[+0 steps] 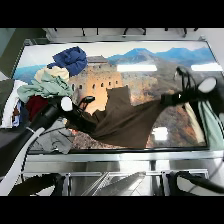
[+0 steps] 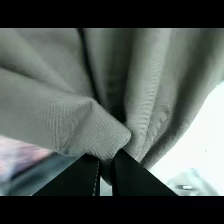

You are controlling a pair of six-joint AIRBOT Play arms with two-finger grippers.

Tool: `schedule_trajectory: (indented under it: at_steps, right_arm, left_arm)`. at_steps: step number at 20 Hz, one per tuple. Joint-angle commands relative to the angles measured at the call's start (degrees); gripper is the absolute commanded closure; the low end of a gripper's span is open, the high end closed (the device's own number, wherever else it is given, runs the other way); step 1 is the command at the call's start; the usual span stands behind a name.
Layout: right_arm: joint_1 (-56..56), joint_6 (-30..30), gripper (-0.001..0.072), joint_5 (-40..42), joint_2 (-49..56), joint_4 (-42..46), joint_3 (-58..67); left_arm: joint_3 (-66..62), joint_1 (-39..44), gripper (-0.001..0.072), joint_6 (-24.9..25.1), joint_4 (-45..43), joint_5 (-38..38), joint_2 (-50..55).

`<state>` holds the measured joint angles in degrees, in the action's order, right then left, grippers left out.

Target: Fold the shirts.

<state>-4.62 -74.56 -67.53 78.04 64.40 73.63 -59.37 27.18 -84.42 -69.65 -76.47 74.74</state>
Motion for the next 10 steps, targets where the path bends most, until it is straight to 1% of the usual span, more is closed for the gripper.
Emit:
schedule_trajectory:
  at_steps: [1, 3, 5, 6, 7, 8, 9, 10]
  right_arm:
    - [0.3, -1.2, 0.0691, 0.7, 13.7, 0.0, 18.9]
    - [0.7, -2.4, 0.0691, 0.3, 19.7, -0.3, 26.2]
    - [0.3, -4.9, 0.0688, -1.5, 22.4, -0.3, 28.5]
    - [-0.1, -5.0, 0.0601, -2.9, 22.7, -0.3, 28.5]
    - [-0.4, -5.0, 0.0224, -4.5, 22.8, 0.2, 28.5]
    - [-0.9, -5.0, 0.0002, -6.4, 22.6, 0.3, 28.5]
    - [-1.6, -5.0, 0.0009, -9.7, 22.0, 0.3, 28.5]
    - [-2.5, -5.0, 0.0009, -13.3, 21.1, 0.3, 28.5]
  left_arm:
    - [4.1, 7.4, 0.0683, -7.4, 3.4, 5.6, -2.6]
    - [3.6, 10.6, 0.0683, -10.9, 3.5, 7.6, -0.9]
    - [1.8, 12.0, 0.0683, -11.1, 3.7, 8.8, 1.9]
    - [0.3, 12.1, 0.0683, -11.0, 3.7, 9.0, 3.6]
    - [-1.2, 11.8, 0.0679, -11.0, 3.7, 9.0, 4.9]
    - [-2.9, 11.3, 0.0442, -11.0, 3.8, 9.0, 6.0]
    - [-4.9, 10.6, 0.0097, -11.1, 3.8, 8.7, 6.8]
    - [-7.3, 9.7, 0.0042, -10.7, 3.7, 7.4, 7.0]
